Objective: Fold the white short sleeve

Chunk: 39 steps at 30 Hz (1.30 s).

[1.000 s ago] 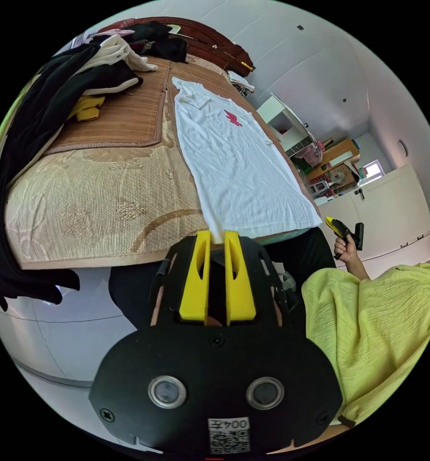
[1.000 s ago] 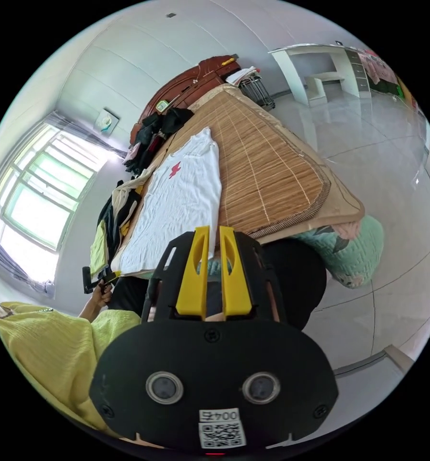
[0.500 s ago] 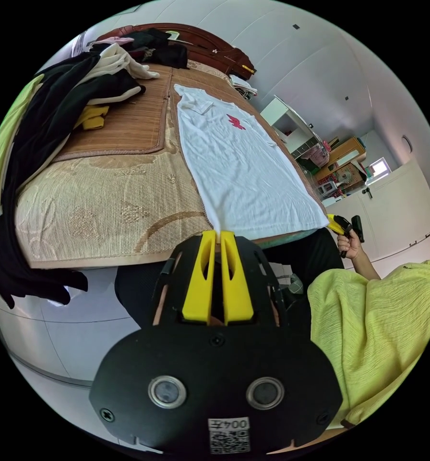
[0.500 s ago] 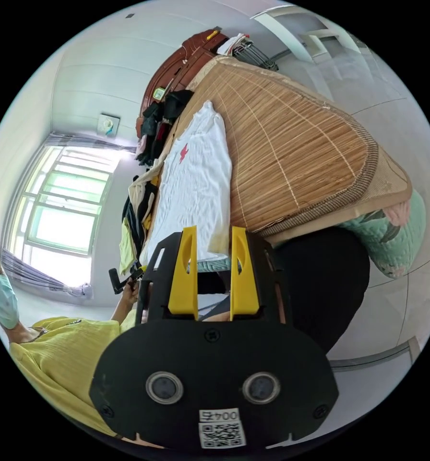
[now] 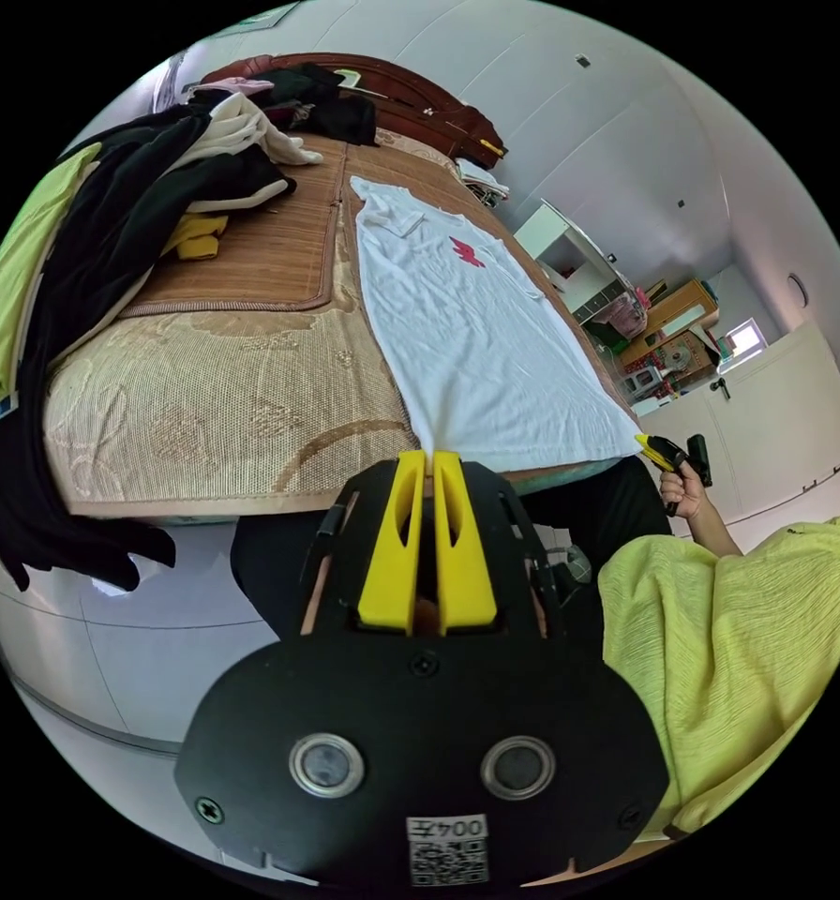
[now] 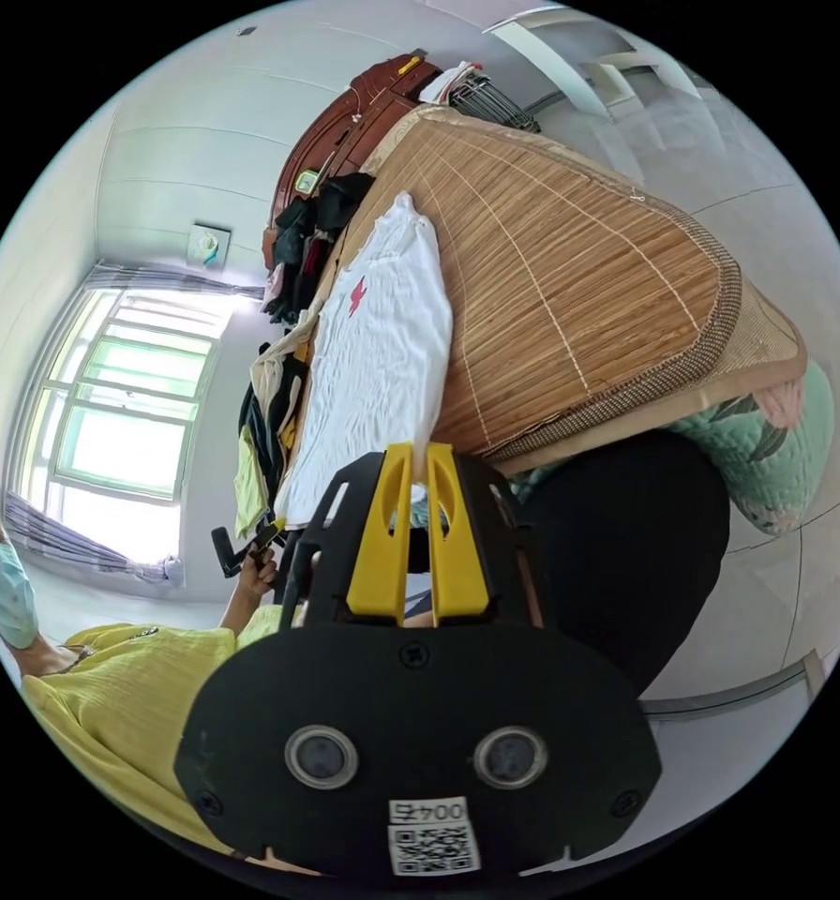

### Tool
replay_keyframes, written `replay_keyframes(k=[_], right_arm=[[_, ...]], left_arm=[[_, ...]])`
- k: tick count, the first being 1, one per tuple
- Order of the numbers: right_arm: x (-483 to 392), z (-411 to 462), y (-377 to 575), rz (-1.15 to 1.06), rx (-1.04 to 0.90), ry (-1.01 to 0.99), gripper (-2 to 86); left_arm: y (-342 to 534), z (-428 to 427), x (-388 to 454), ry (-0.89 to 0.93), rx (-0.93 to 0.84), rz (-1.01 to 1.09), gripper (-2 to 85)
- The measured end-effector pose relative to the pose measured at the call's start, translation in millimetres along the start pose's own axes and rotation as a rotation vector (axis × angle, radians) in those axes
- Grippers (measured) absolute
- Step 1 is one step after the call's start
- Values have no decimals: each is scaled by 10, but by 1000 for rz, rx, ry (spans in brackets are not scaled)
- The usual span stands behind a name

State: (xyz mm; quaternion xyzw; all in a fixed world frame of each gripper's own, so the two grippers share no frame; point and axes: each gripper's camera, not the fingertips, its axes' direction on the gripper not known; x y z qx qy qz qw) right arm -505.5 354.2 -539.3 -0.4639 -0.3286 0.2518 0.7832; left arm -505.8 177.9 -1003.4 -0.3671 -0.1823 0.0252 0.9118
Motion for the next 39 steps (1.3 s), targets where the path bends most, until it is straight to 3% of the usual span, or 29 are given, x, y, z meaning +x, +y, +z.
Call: replay_keyframes(k=[15,29,34,39], right_arm=[[-465,-604,95,-267,43,136,31],[-712,-1595,575,-488,-99,128,33],[-623,-1847,659,-471,-87,102,33],[-545,-1972,491,-402,-24,-6,32]], left_arm=[[-239,-725,290,25,141,67,12],[-300,-1429,510,136,26,169,9],[-455,-1499,443,176,-4,170,9],[-978,-1622,311,213,81,107,10]])
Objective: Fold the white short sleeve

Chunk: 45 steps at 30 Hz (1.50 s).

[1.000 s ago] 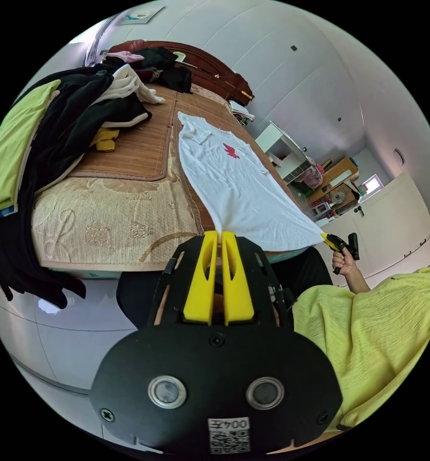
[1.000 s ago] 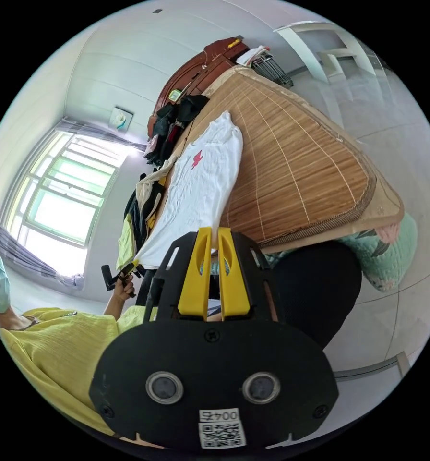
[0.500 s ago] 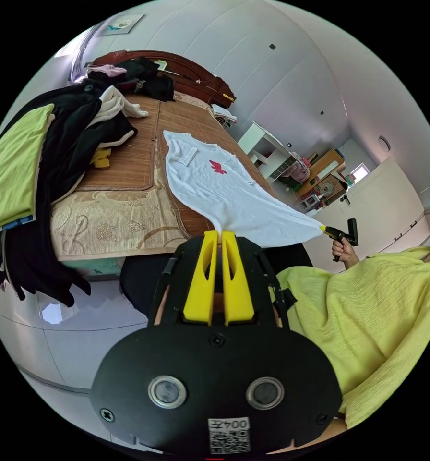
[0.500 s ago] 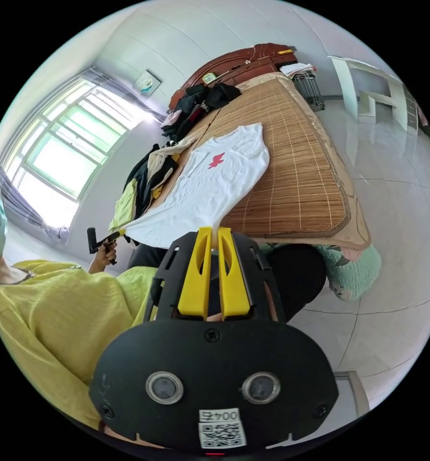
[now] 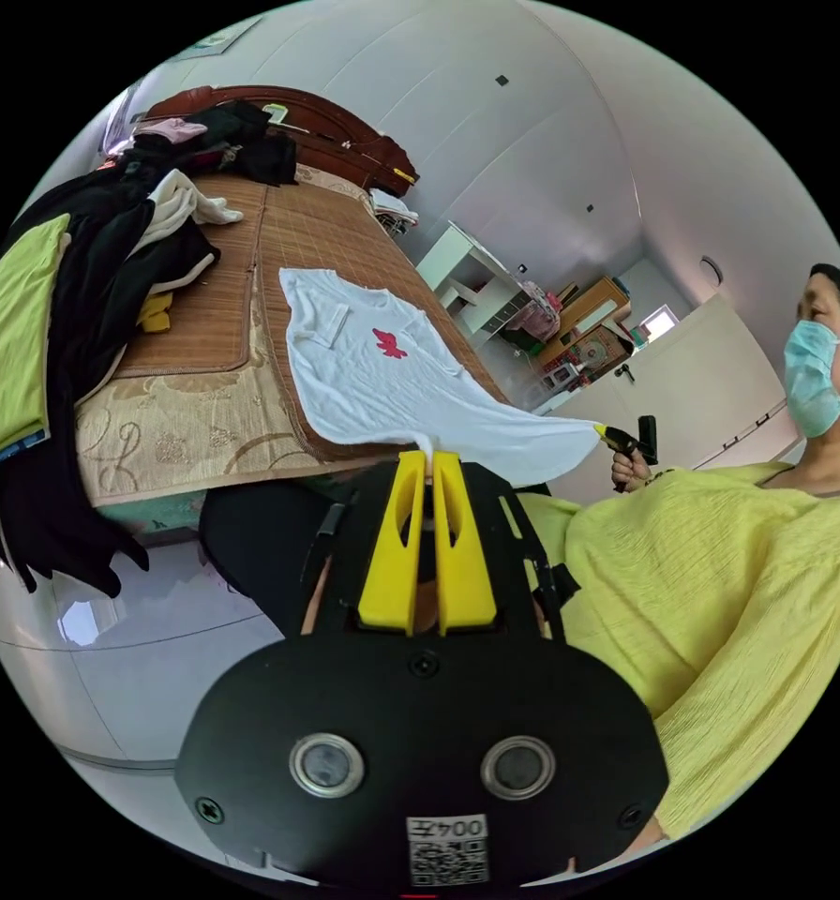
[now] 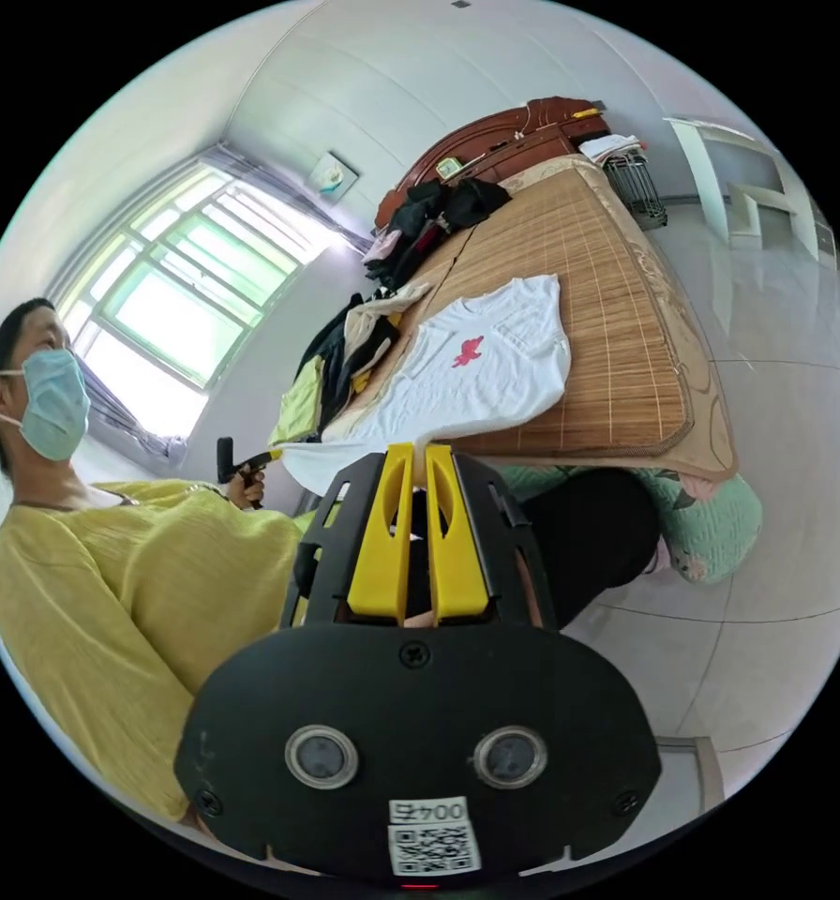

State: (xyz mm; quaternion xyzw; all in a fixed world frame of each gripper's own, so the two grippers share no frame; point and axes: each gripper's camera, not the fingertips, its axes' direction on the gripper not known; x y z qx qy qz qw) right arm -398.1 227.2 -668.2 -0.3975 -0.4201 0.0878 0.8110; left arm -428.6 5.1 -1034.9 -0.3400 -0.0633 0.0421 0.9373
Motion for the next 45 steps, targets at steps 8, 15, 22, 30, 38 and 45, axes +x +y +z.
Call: replay_keyframes(k=[8,15,22,30,38,45], right_arm=[[284,-213,-860,149,214,-220,29],[590,6,-1822,262,212,-252,31],[1058,413,-2793,364,137,-196,30],[1589,1171,-3747,458,17,-154,33],[2079,2055,-4265,665,-18,-141,41],[1874,2216,-4363,708,110,-77,114]], left_arm=[[-1392,-21,-361,-27,102,-68,13],[-2766,528,-953,-85,45,-109,13],[-3775,1289,-1977,-73,-47,-229,12],[-4417,2213,-2998,-130,-139,-321,13],[-4542,2922,-3786,-53,-95,-416,11],[-4371,3170,-3769,-370,-39,-456,8]])
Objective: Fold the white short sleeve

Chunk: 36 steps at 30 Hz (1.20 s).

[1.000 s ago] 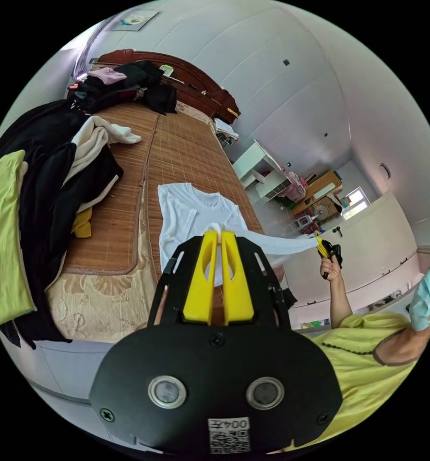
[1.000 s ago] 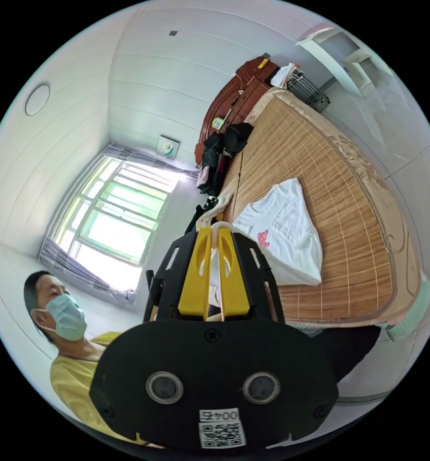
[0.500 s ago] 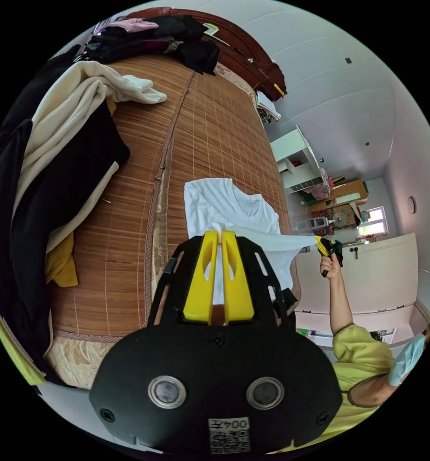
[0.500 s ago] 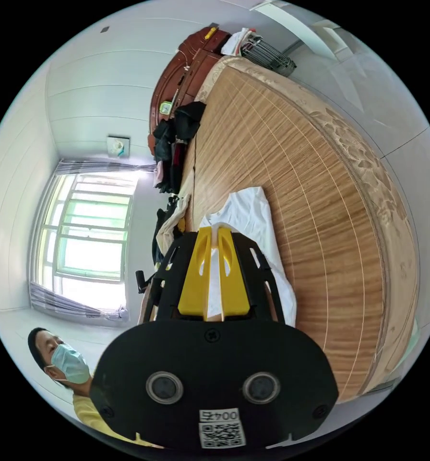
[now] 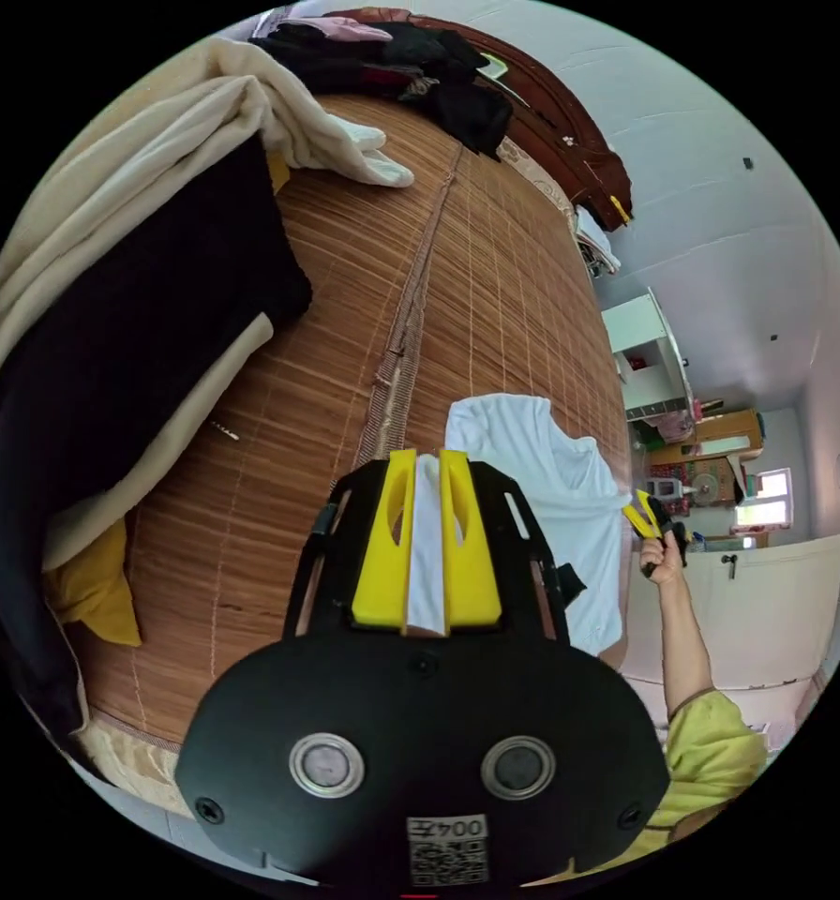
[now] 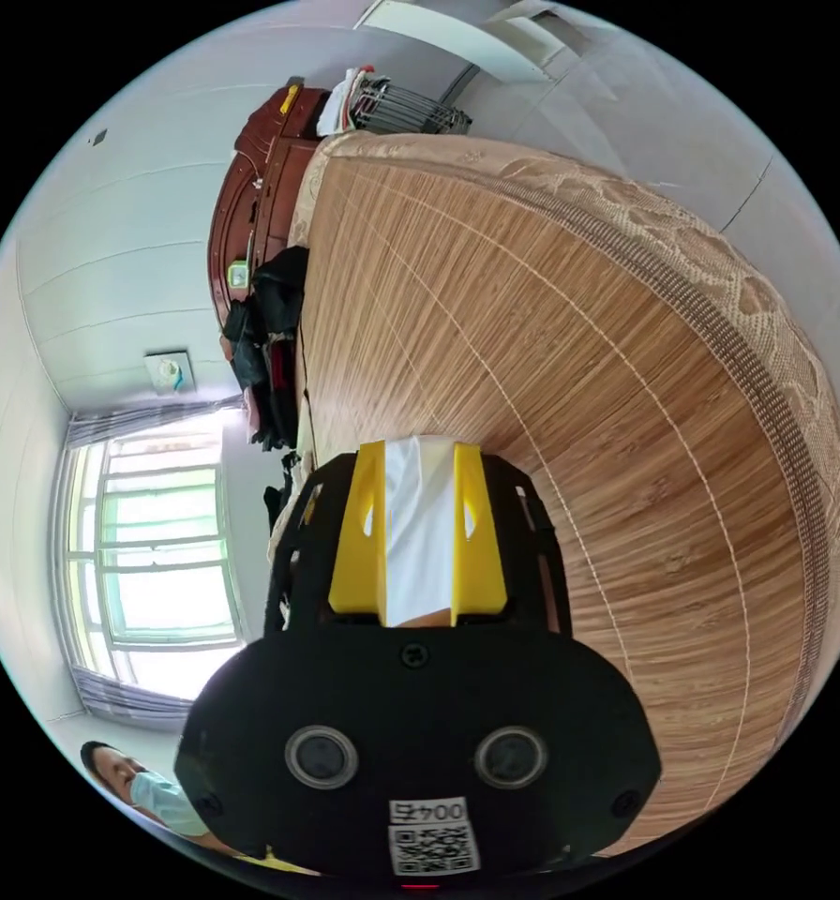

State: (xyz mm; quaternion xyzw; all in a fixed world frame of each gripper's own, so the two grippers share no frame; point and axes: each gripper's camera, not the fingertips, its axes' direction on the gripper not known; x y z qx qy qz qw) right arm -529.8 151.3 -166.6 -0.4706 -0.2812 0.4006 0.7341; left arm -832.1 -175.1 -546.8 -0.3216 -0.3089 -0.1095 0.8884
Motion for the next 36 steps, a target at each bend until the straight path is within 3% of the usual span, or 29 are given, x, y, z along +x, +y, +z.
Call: replay_keyframes(k=[4,8,12,15,20,23,33,36], right_arm=[[-284,-88,243,-35,131,51,127],[-592,-338,536,-144,210,95,109],[-952,-548,1074,-326,175,128,84],[-1287,-612,1877,-549,131,330,64],[-1444,-495,3443,-806,94,666,50],[-1363,-375,3936,-824,59,721,52],[-1336,-27,4319,-853,-34,766,90],[-1432,-188,4214,-875,44,759,100]], left_arm=[[191,-92,0,-109,105,-51,4],[741,-217,115,6,169,94,3],[2011,-468,436,-131,321,390,5],[3163,-492,584,-263,373,562,7],[4456,-122,461,-256,243,623,16],[4862,131,476,-264,198,669,29],[5223,746,756,-362,56,873,93],[5293,852,774,-370,30,912,94]])
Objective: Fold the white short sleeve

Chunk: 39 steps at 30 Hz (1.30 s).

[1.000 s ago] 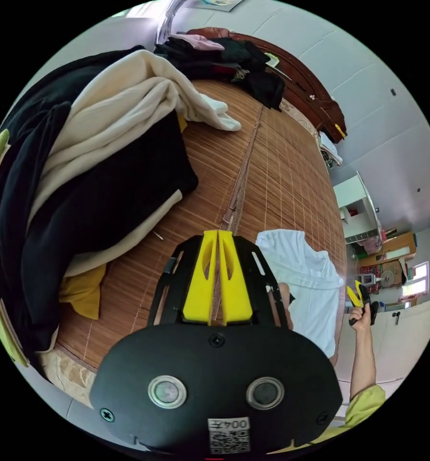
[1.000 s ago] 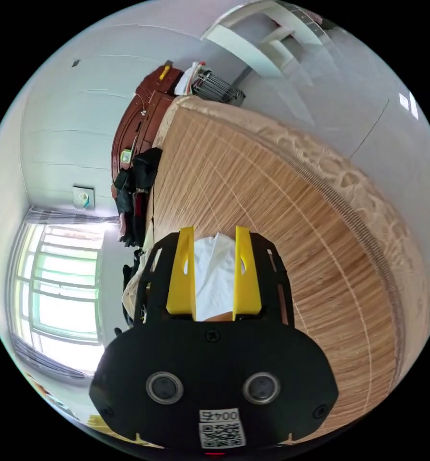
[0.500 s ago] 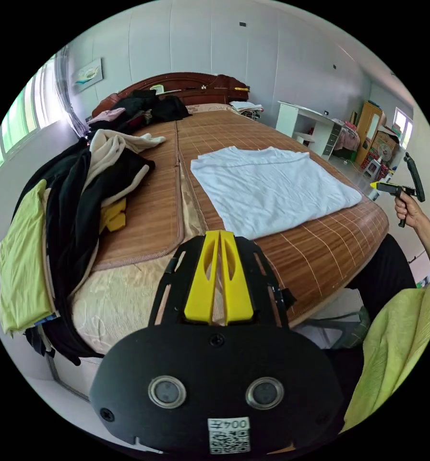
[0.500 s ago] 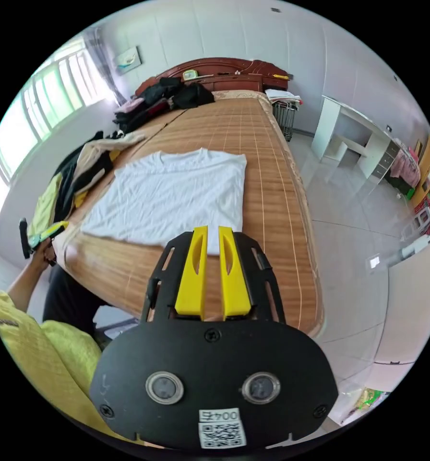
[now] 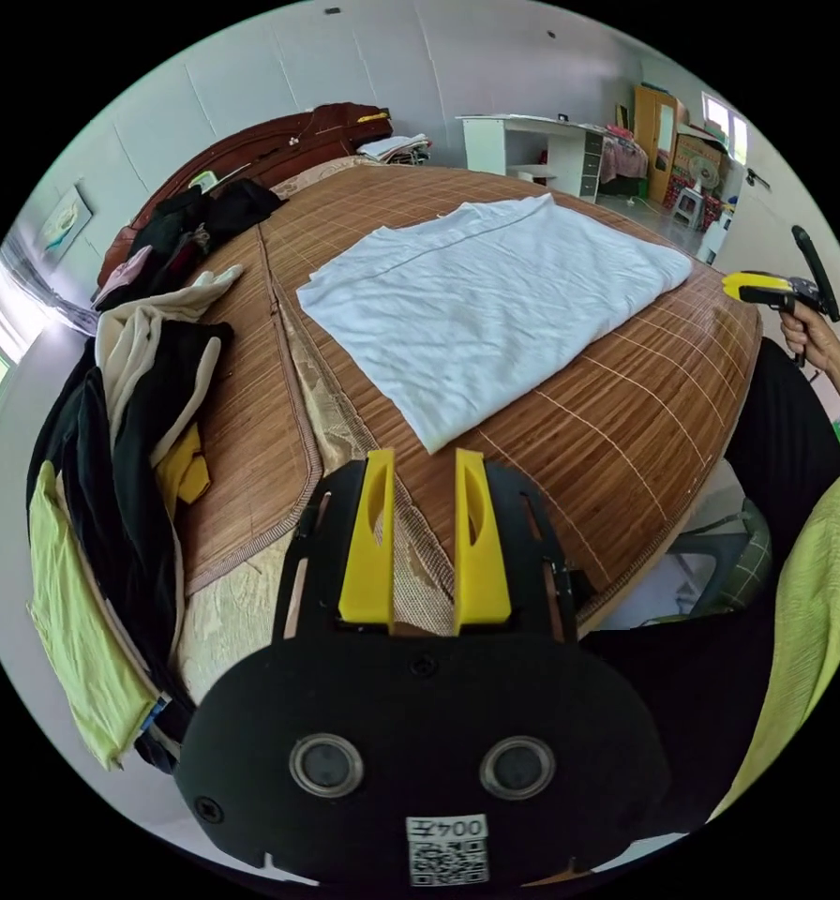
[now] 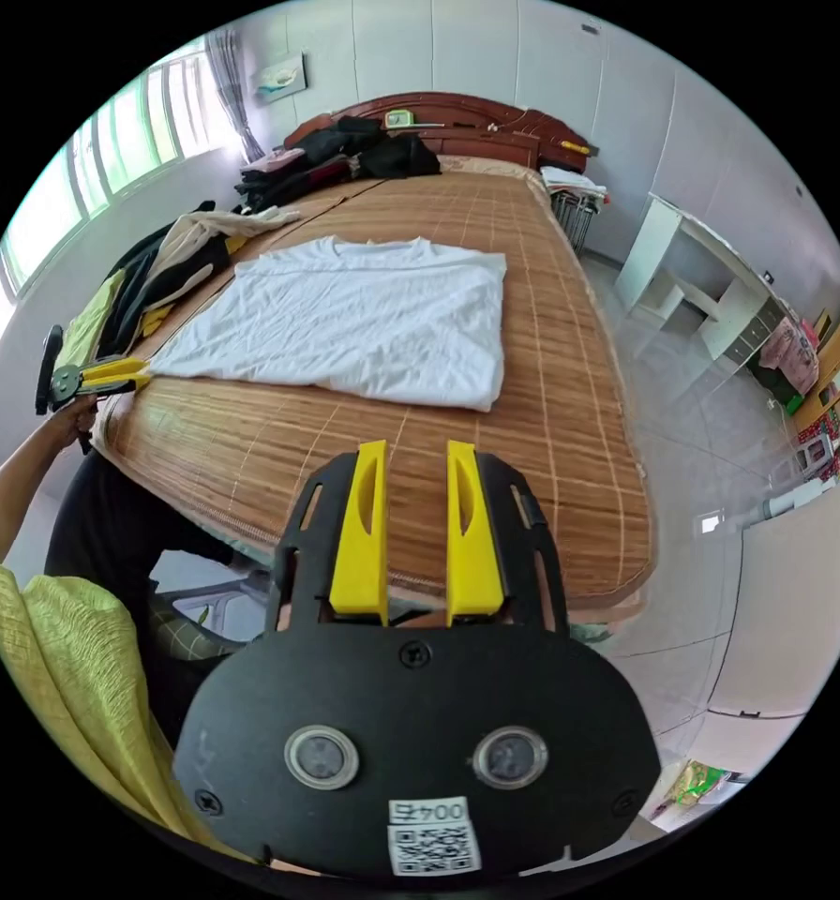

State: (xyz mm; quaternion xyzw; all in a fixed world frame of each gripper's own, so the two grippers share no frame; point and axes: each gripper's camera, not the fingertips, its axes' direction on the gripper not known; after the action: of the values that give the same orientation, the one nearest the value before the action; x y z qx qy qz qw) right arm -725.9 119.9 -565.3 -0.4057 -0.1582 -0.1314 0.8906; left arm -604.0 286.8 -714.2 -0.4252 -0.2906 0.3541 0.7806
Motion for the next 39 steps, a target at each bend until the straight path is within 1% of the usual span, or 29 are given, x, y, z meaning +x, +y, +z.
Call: replay_keyframes(k=[3,5,9,11,15,18,20,25,30,35,39], right_arm=[[245,-13,-145,4,9,-4,111],[396,52,-262,-23,-18,-12,118],[492,211,-397,-98,-74,-50,124],[481,307,-463,-159,-100,-36,131],[530,412,-563,-191,-130,-32,135],[633,468,-592,-192,-139,-74,106],[705,465,-574,-195,-119,-123,54],[789,420,-526,-199,-137,-169,37],[772,150,-328,-200,-144,-217,35],[602,-61,335,-211,-202,-253,35],[601,65,731,-145,-207,-255,43]], left_arm=[[39,72,91,36,-7,27,92],[62,109,147,50,-9,34,91],[97,173,287,59,-21,48,86],[119,190,334,58,-28,55,82],[206,211,391,83,-39,75,58],[275,227,413,82,-49,76,35],[304,216,407,90,-53,65,27],[477,30,350,100,-54,56,17],[844,-359,403,107,-48,85,14],[1435,-612,619,58,-82,143,13],[1746,-630,571,75,-59,38,12]])
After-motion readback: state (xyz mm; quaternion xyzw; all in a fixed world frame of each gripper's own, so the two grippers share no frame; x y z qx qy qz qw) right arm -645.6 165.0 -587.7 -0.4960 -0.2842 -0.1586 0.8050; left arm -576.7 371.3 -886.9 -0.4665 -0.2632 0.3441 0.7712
